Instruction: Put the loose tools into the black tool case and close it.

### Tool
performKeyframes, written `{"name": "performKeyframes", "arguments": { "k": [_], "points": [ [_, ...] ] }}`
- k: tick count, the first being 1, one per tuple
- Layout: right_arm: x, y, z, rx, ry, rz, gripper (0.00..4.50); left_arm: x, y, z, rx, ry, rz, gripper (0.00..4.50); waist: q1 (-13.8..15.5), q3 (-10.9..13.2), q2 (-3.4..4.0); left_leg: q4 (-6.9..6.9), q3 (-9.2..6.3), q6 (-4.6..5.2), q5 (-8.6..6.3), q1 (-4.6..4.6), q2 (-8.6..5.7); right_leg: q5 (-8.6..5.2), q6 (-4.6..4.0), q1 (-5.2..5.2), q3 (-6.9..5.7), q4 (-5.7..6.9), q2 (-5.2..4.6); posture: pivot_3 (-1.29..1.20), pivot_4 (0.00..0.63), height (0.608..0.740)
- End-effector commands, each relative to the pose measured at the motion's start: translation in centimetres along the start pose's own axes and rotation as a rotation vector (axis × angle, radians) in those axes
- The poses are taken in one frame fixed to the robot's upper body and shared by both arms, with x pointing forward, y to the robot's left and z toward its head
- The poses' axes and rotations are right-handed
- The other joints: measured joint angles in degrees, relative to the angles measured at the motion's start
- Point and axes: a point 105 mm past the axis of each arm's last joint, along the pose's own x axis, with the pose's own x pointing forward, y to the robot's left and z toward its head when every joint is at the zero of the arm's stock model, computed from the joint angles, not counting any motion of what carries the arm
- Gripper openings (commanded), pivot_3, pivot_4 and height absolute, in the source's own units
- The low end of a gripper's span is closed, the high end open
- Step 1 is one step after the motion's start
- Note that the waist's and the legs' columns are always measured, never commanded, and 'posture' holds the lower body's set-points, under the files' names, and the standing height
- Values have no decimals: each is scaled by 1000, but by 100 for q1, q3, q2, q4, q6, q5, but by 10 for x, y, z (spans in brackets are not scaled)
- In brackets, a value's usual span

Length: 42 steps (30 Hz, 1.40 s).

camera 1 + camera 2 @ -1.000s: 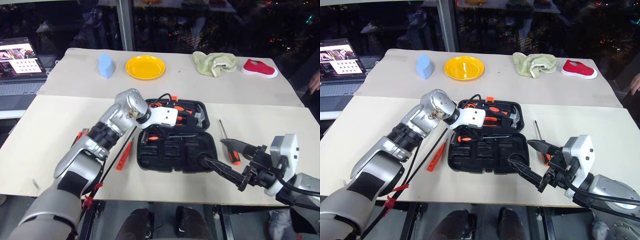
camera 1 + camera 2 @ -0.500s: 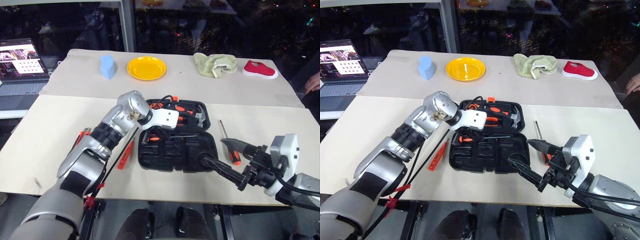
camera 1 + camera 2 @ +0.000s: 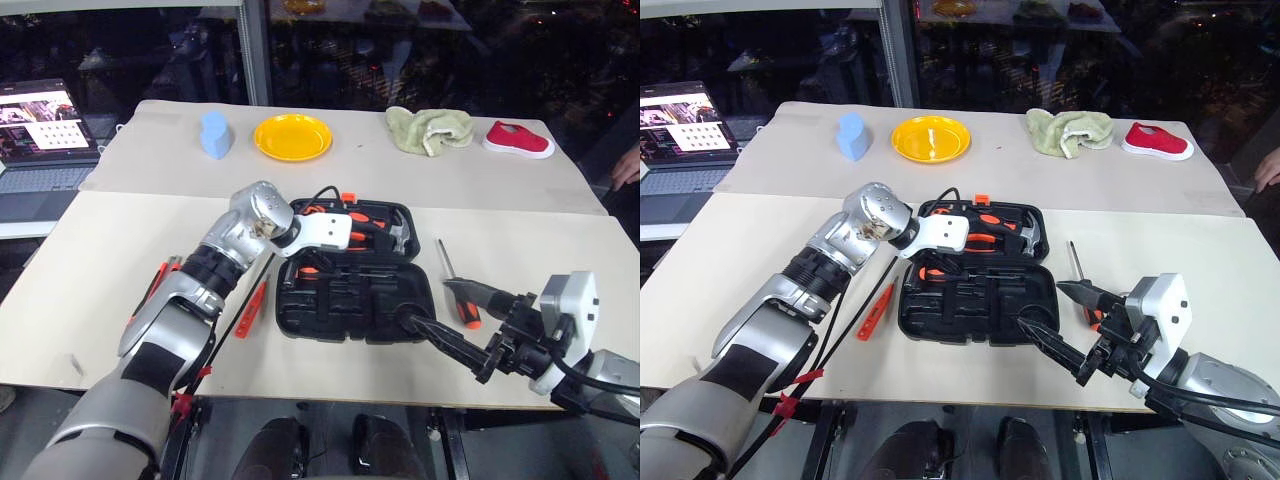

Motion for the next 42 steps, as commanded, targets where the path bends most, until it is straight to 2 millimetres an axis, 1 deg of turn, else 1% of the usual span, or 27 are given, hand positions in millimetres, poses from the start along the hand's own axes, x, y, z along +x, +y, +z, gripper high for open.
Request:
{"name": "performKeyframes", "arguments": {
  "k": [1,3,5,7,8,11,12,13,17,20,22,25,32,38,42],
  "points": [
    [-10,-5,12,-44,-25,-16,4500,-2,-10,10,49,-13,-19,4465,-20,0,1,-4,0,-4,-7,28,2,-13,-8,16,3,-1,-13,0,150,740],
    [0,-3,17,-55,-35,7,4500,1,-14,14,57,-17,-33,4465,-79,1,-3,-13,2,-12,-13,51,3,-34,-18,35,12,-3,-17,0,150,740],
    [14,2,23,-71,-46,45,4500,2,-17,15,68,-14,-38,4465,-162,1,-3,-13,4,-13,-13,57,3,-34,-15,40,17,-5,-16,0,150,740],
    [28,8,28,-87,-51,87,4500,3,-17,17,79,-11,-34,4465,-187,1,-6,-20,21,-13,-13,73,2,-27,-5,40,32,3,-15,0,150,740],
    [36,12,30,-94,-54,111,4500,4,-17,17,84,-12,-31,4465,-177,1,-6,-27,25,-13,-13,78,2,-17,9,40,36,6,-14,0,150,740],
    [67,24,37,-115,-48,181,4500,7,-17,21,94,-18,-24,4465,-156,0,-9,-63,27,-29,11,76,2,-18,-20,31,38,13,-6,0,150,740],
    [77,27,37,-109,-28,196,4500,9,-18,22,95,-20,-29,4465,-161,1,-14,-70,26,-39,53,74,2,-3,-60,23,40,18,-2,0,150,740],
    [84,29,36,-104,-11,204,4500,9,-19,23,95,-22,-33,4465,-163,1,-13,-70,27,-40,54,73,4,-1,-68,21,41,17,0,0,150,740],
    [110,36,29,-114,100,236,4500,11,-22,26,106,-14,-40,4465,-126,2,-16,-77,23,-37,53,35,7,-3,-83,-7,35,15,2,0,150,740],
    [135,37,31,-169,216,269,4500,11,-17,27,135,-5,1,4465,-142,8,-20,-67,26,-26,48,19,6,0,-79,-11,35,5,2,0,150,740],
    [141,39,34,-165,256,300,4500,12,-16,26,144,-1,23,4465,-149,8,-22,-61,34,-22,47,7,5,7,-69,-15,40,-8,2,0,150,740],
    [148,44,42,-165,241,336,4500,12,-17,25,144,-1,39,4465,-112,10,-26,-63,27,-20,47,6,6,7,-70,-13,30,-8,5,0,150,740],
    [155,50,47,-193,226,366,4500,11,-19,23,143,2,70,4465,-105,10,-26,-63,29,-16,44,-2,6,8,-68,-20,31,-7,6,0,150,740],
    [162,56,34,-188,271,389,4500,11,-20,23,150,6,82,4465,-110,10,-26,-64,27,-19,45,2,6,9,-69,-19,30,-1,8,0,150,740],
    [171,57,21,-165,302,386,4500,11,-19,25,164,8,81,4465,-120,10,-27,-61,29,-21,46,3,6,11,-70,-19,31,4,7,0,150,740]
  ]
}}
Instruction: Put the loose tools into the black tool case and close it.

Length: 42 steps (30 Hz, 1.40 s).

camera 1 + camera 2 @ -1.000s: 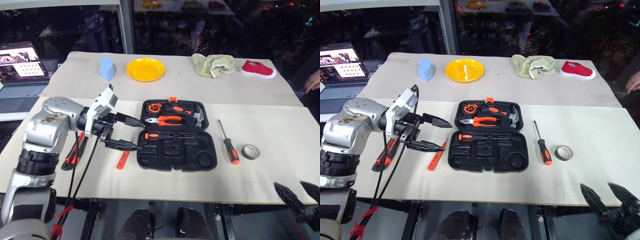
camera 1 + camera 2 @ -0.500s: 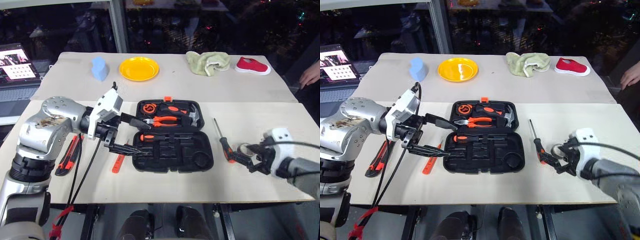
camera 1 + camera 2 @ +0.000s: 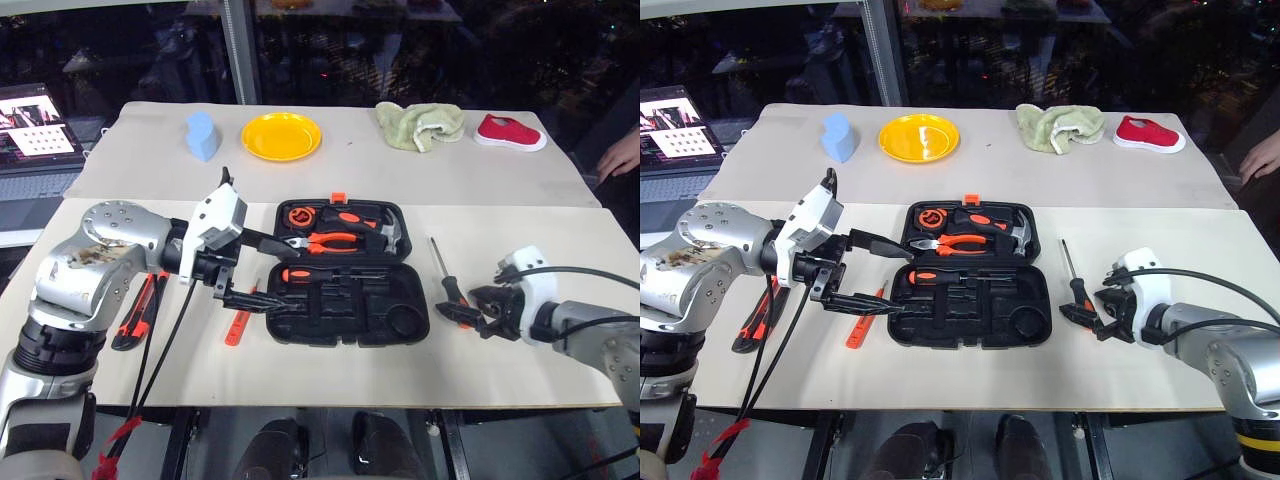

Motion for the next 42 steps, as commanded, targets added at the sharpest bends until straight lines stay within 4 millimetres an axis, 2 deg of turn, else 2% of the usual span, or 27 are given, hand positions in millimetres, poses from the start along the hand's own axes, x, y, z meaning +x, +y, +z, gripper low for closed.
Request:
{"name": "performKeyframes", "arguments": {
  "k": [1,2,3,4,7,11,13,17,19,21,22,24,27,32,36,42],
  "points": [
    [8,-4,3,7,-19,-14,4500,-4,-1,12,66,-11,7,4465,-14,0,0,1,0,-1,1,2,0,1,-1,1,0,0,2,0,150,740],
    [10,-5,2,20,-18,-18,4500,-4,-1,13,69,-12,7,4465,-20,0,0,1,0,-2,2,4,0,3,-1,2,2,-1,3,0,150,740],
    [12,-6,2,30,-17,-20,3996,-3,0,13,71,-13,6,4500,-28,0,-1,1,0,-3,2,4,0,3,-2,2,2,0,6,0,150,740],
    [13,-6,1,35,-17,-20,3832,-3,0,14,72,-14,6,4500,-34,0,-1,1,-1,-5,3,9,0,4,-4,5,3,0,8,0,150,740],
    [13,-4,3,38,-32,-10,2891,-3,1,15,77,-17,6,4500,-42,0,-1,0,-1,-7,4,16,0,6,-4,10,6,1,11,0,150,740],
    [8,-4,6,41,-49,-20,1401,-2,5,15,80,-20,10,4500,-46,0,-1,-1,-1,-10,6,18,2,7,-6,8,8,4,18,0,150,740],
    [-3,-9,16,72,-96,-48,1009,-1,8,16,87,-24,13,4500,-45,0,-1,-2,-1,-10,6,17,2,7,-7,6,8,4,21,0,150,740],
    [-19,-8,38,125,-192,-35,1014,-4,11,16,91,-23,18,4500,-40,0,-1,-1,-1,-10,6,5,2,8,-7,-2,9,4,19,0,150,740],
    [-26,-6,58,95,-252,-16,1014,-5,13,16,94,-18,24,4500,-47,0,-1,-1,-1,-10,6,5,2,8,-6,-3,9,3,20,0,150,740],
    [-33,2,80,38,-306,40,1014,-7,15,16,97,-15,28,4500,-65,1,0,-2,2,-10,5,6,2,9,-7,-6,14,4,20,0,150,740],
    [-34,12,91,-45,-319,90,1014,-8,17,16,99,-14,30,4500,-68,1,1,-2,5,-10,6,5,2,11,-9,-10,16,5,21,0,150,740],
    [-32,31,100,-198,-312,188,1014,-9,19,17,102,-11,30,4500,-58,2,1,-6,6,-13,8,2,2,12,-13,-17,17,8,22,0,150,740],
    [-18,58,101,-435,-268,337,1014,-12,18,14,98,18,8,4500,-64,2,0,-9,6,-10,7,3,7,12,-14,-15,10,5,41,0,150,740],
    [7,81,92,-810,-189,508,1014,-26,7,0,80,117,-34,4500,-113,5,-6,-3,38,-2,3,-8,6,15,-6,-37,9,6,45,0,150,740],
    [23,82,84,-935,-112,591,1014,-34,-2,-9,67,171,-48,4500,-109,6,-6,4,58,-2,4,-35,6,20,-2,-75,10,11,42,0,150,740],
    [39,80,82,-1015,-69,644,1014,-38,-13,-15,46,195,-38,4500,-87,8,-10,2,53,-3,3,-41,6,20,-3,-82,10,8,36,0,150,740]
  ]
}}
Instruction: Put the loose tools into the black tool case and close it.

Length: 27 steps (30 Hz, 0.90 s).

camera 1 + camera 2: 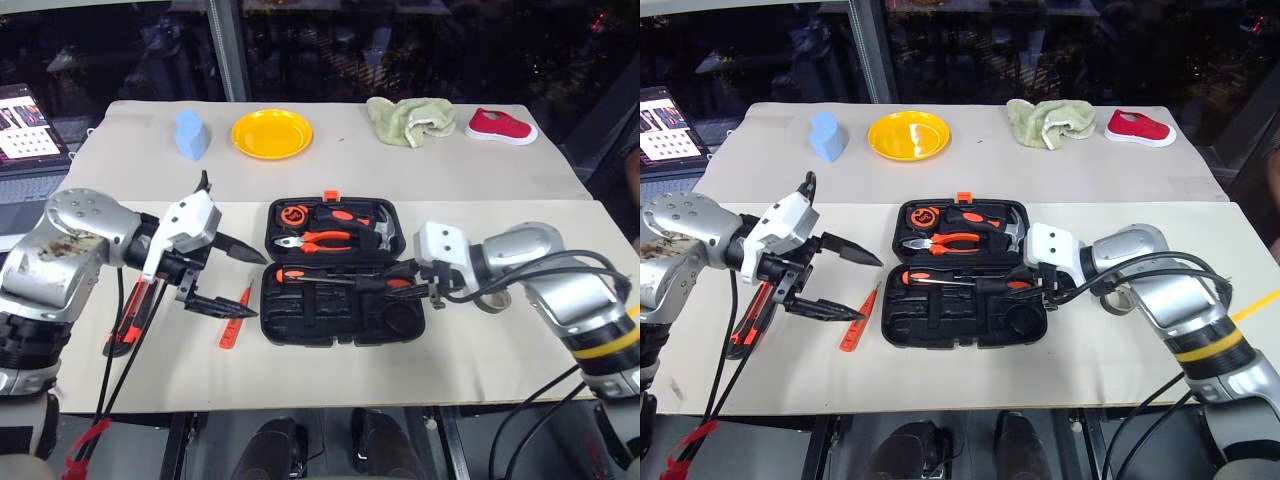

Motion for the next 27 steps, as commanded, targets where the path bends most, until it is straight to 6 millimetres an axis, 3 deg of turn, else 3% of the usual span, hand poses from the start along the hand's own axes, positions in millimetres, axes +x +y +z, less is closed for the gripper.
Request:
{"name": "performKeyframes", "arguments": {
  "k": [1,7,14,16,23,27],
  "points": [
    [-1,-10,5,-86,8,8,1014,-6,-5,8,49,5,37,4500,8,0,0,0,0,0,0,0,0,0,0,-1,2,0,-3,0,150,740],
    [1,-19,-5,-71,47,3,1014,-6,-7,9,46,-3,64,4500,15,0,1,0,0,-5,2,0,0,2,-3,-4,2,4,-3,0,150,740],
    [4,-17,-6,-42,46,29,1014,-5,-7,10,45,-6,76,4500,2,0,1,0,1,-8,4,2,1,5,-8,-5,5,7,-3,0,150,740],
    [5,-16,-4,-20,31,28,2014,-5,-5,10,47,-9,81,4500,-1,0,0,0,1,-9,4,2,1,5,-9,-4,5,7,-2,0,150,740],
    [1,-18,3,28,-5,-4,4346,-2,-2,11,52,-19,80,4500,4,0,1,0,1,-11,5,2,1,8,-12,-5,6,9,-3,0,150,740],
    [-3,-21,10,45,-37,-20,4431,-1,1,12,58,-26,77,4500,5,0,1,0,1,-11,5,2,1,8,-12,-5,5,9,-1,0,150,740]
  ]
}}
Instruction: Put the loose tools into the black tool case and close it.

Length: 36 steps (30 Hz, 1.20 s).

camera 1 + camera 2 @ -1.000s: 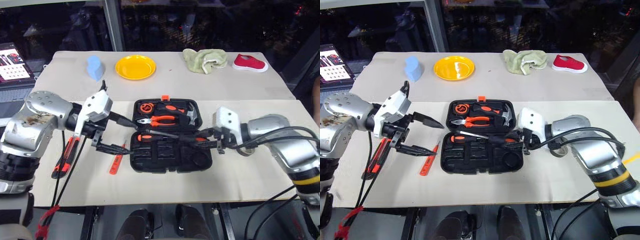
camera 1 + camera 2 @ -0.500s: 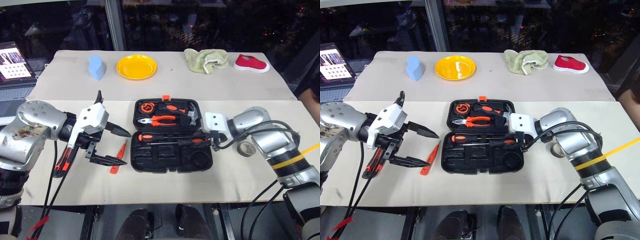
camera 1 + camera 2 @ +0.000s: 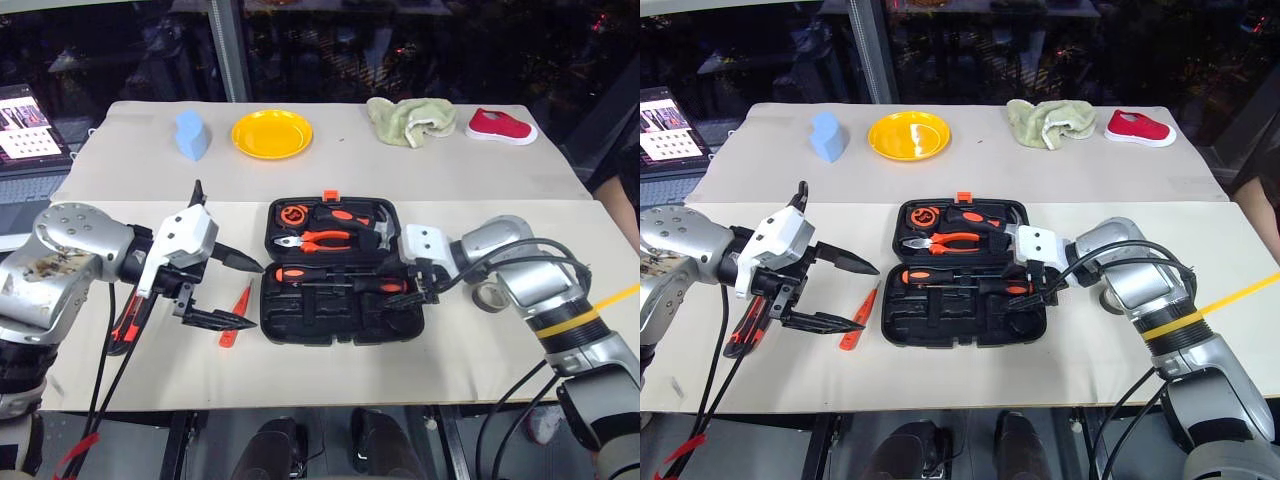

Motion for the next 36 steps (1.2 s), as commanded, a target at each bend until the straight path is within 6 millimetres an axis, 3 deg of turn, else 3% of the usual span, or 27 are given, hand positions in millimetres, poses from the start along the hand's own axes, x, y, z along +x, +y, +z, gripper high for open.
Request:
{"name": "performKeyframes", "arguments": {
  "k": [1,2,5,16,25,36],
  "points": [
    [-14,-8,22,21,-96,-53,4431,-2,4,8,39,-11,11,4500,0,0,0,0,1,0,0,0,0,0,0,0,0,0,0,0,150,740],
    [-15,-11,26,37,-112,-62,4431,-2,5,8,40,-13,11,4500,0,0,0,0,0,0,0,0,0,0,0,0,0,0,0,0,150,740],
    [-15,-14,30,60,-127,-75,3765,0,7,8,44,-16,9,4500,0,0,0,0,0,0,0,0,0,1,-1,0,1,1,-1,0,150,740],
    [9,-19,22,141,-145,-100,29,0,8,9,48,-12,10,4500,-23,0,0,0,3,0,0,0,0,1,-1,-2,3,2,1,0,150,740],
    [22,-10,22,151,-157,-62,29,3,10,6,42,-13,20,4500,-32,0,0,0,1,0,0,0,0,2,-2,-2,-2,3,7,0,150,740],
    [37,-1,8,211,-132,-55,29,3,12,5,41,-14,27,4500,-57,-1,0,0,2,-6,4,9,0,4,-5,3,1,8,7,0,150,740]
  ]
}}
